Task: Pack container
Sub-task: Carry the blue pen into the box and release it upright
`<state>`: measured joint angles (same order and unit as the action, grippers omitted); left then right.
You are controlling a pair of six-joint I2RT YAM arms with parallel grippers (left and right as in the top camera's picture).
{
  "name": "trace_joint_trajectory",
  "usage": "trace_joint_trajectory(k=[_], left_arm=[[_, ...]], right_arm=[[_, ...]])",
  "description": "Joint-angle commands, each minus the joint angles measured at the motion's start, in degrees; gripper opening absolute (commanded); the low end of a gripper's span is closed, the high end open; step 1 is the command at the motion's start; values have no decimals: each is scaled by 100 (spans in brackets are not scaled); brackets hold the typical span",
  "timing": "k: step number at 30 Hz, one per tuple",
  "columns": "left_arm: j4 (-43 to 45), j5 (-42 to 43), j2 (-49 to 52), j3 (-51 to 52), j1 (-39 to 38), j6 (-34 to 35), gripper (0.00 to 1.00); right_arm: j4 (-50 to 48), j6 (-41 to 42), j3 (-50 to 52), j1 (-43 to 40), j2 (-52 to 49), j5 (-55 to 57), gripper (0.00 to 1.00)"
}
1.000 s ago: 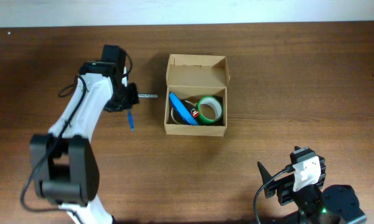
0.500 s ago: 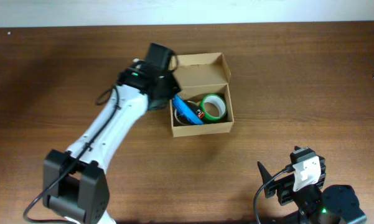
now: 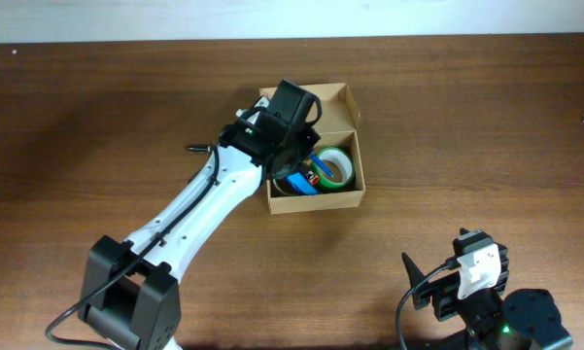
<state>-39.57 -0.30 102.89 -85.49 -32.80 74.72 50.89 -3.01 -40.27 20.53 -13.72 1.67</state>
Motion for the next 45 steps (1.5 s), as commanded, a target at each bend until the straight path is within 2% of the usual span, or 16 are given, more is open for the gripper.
trace_joint_trajectory(k=[1, 4, 9, 18, 26, 32, 36, 45], left_arm=[[17, -348, 175, -70, -221, 1364, 2], [20, -424, 310, -70, -398, 2138, 2], [138, -424, 629, -70, -570, 2774, 2], [671, -1056, 817, -70, -525, 2841, 2], [654, -1434, 817, -70, -511, 3359, 2], [577, -1738, 817, -70, -485, 3482, 2], [398, -1856, 817, -70, -487, 3930, 2], [470, -2142, 822, -70, -492, 3928, 2]], right_arm=[[-20, 50, 15, -37, 28, 70, 99], [-20, 50, 15, -37, 28, 70, 99], [-20, 50, 15, -37, 28, 70, 99], [-17, 50, 15, -37, 28, 70, 99], [-17, 50, 15, -37, 28, 70, 99], [-20, 50, 15, -37, 28, 70, 99], [-17, 50, 15, -37, 28, 70, 99], [-17, 50, 15, -37, 28, 70, 99]])
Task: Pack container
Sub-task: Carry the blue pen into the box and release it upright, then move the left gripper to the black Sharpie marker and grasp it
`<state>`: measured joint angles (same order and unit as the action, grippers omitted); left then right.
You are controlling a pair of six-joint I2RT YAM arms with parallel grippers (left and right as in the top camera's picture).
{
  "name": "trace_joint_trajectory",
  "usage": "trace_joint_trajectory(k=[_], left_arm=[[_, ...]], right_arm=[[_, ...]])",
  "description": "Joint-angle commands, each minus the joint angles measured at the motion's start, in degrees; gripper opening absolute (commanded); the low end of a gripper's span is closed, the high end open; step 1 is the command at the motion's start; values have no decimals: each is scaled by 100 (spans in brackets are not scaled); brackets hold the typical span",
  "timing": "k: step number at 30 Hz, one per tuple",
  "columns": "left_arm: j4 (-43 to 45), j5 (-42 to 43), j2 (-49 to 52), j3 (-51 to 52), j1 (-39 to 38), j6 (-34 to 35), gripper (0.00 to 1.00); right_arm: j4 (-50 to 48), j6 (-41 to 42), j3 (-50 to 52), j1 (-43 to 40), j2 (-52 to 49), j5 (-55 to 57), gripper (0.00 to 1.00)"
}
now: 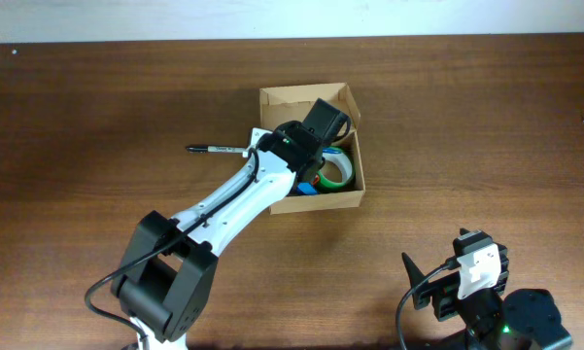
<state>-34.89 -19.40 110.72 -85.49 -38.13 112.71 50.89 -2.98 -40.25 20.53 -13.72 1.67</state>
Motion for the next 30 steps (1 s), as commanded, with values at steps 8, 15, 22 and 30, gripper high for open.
trace_joint_trajectory(k=[8, 15, 22, 30], left_arm=[[111, -26, 120, -70, 35, 129, 33], [313, 11, 118, -72, 31, 127, 33], [149, 7, -238, -238, 66, -713, 33], [-1543, 378, -1668, -273, 367, -3543, 33]], right_arm=[[-20, 48, 13, -37, 28, 70, 99], [-17, 48, 13, -37, 28, 70, 99], [-17, 48, 13, -37, 28, 70, 99], [-17, 48, 13, -37, 28, 70, 99]])
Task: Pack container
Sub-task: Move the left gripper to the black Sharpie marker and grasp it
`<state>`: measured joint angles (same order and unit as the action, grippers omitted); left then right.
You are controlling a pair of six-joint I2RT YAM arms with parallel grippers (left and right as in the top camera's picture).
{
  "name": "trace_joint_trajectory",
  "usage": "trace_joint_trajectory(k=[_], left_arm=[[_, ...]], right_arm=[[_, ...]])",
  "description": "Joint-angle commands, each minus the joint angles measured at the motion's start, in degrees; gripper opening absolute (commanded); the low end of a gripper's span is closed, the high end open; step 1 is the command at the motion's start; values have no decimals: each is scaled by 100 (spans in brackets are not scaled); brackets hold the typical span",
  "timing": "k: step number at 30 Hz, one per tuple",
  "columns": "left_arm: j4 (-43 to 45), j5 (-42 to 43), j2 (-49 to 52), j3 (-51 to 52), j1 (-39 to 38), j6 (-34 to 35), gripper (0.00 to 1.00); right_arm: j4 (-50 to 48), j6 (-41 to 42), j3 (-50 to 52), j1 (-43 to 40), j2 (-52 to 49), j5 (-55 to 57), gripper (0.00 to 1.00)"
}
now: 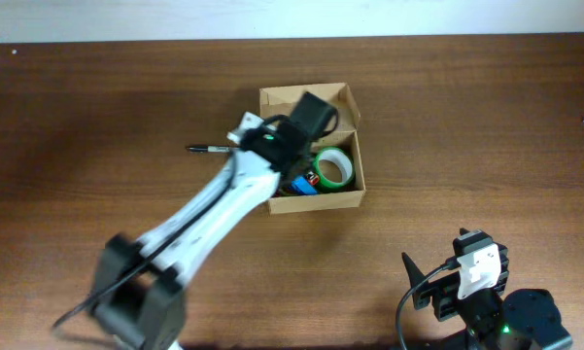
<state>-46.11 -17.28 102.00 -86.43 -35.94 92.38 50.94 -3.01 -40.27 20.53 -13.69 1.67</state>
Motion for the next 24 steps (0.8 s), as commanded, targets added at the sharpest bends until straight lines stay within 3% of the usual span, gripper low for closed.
trace_joint_trajectory(k=[1, 6, 8, 10, 13, 19, 20, 22, 24], left_arm=[[-927, 90, -1073, -179, 234, -1814, 34], [-1613, -107, -1480, -179, 826, -1871, 35], [-1609, -9, -1473, -179, 1123, -1871, 56], [-1606, 166, -1434, -179, 1403, -1869, 65], [-1604, 299, -1292, -179, 1812, -1773, 66], [-1567, 428, -608, -181, 2341, -691, 66], [-1515, 503, -474, -181, 2382, -573, 72], [-1311, 717, -162, -181, 2457, -337, 99], [-1043, 896, 129, -188, 2516, -280, 100]], right_arm=[[-24, 50, 15, -37, 26, 70, 99], [-22, 50, 15, -37, 26, 70, 99], [-24, 50, 15, -37, 26, 70, 99], [-22, 50, 15, -37, 26, 70, 99], [-22, 50, 15, -37, 26, 70, 99], [-22, 50, 15, -37, 26, 70, 99], [-24, 50, 15, -37, 26, 70, 99], [-22, 50, 15, -37, 26, 70, 99], [-24, 50, 15, -37, 26, 70, 99]])
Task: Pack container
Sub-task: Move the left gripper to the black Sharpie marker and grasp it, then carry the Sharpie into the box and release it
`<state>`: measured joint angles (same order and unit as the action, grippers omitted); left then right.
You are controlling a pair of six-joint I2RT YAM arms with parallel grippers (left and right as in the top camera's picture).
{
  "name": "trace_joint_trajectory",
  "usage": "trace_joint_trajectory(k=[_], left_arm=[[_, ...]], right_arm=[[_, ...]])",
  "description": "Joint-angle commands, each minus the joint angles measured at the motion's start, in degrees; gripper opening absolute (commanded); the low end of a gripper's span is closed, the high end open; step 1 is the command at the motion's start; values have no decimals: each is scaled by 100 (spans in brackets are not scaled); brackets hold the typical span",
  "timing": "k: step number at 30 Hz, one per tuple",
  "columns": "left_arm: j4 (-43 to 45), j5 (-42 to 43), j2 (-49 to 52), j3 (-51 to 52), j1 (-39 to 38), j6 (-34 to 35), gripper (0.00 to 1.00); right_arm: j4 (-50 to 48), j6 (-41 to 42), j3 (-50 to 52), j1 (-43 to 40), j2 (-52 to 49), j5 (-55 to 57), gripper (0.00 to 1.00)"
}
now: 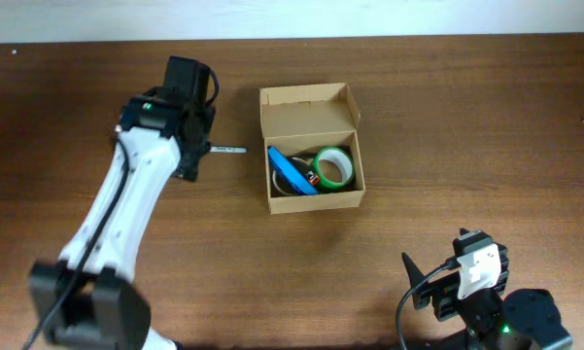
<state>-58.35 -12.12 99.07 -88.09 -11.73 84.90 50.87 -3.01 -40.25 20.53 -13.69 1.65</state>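
An open cardboard box (311,104) stands mid-table; its front compartment holds a green tape roll (332,167), a blue flat item (292,172) and a pale ring beneath them. Its rear compartment looks bare. A thin tool with a dark handle and metal tip (226,150) lies on the table left of the box. My left gripper (194,151) hangs over that tool's handle end; its fingers are hidden under the wrist. The right gripper (415,282) rests parked at the front right, fingers apart and holding nothing.
The box's raised flap (309,96) stands at its far side. The right arm's base (505,316) sits at the front right edge. Dark wooden table (466,126) surrounds everything.
My left gripper left the box and now hangs left of it, over the thin tool's handle. The box contents are fully uncovered; the tape roll and blue item lie as before.
My left gripper was down in the box's front compartment over the blue item and tape. Then it stood deeper over the box, then nearer the box's left rear. Now it is outside, above the thin tool. The right arm stayed parked.
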Motion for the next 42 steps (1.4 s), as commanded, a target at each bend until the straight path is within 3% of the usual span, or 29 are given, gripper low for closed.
trace_joint_trajectory(k=[1, 14, 23, 37, 42], left_arm=[[339, 479, 616, -46, 120, 468, 100], [498, 925, 2098, -841, 192, 472, 99], [492, 1499, 2503, -844, 431, 487, 80], [503, 1690, 2900, -861, 487, 487, 71], [522, 1847, 3064, -883, 492, 487, 52]], right_arm=[[-17, 50, 13, -37, 26, 72, 99], [-15, 50, 13, -37, 26, 72, 99], [-15, 50, 13, -37, 26, 72, 99], [-17, 50, 13, -37, 26, 72, 99], [-17, 50, 13, -37, 26, 72, 99]])
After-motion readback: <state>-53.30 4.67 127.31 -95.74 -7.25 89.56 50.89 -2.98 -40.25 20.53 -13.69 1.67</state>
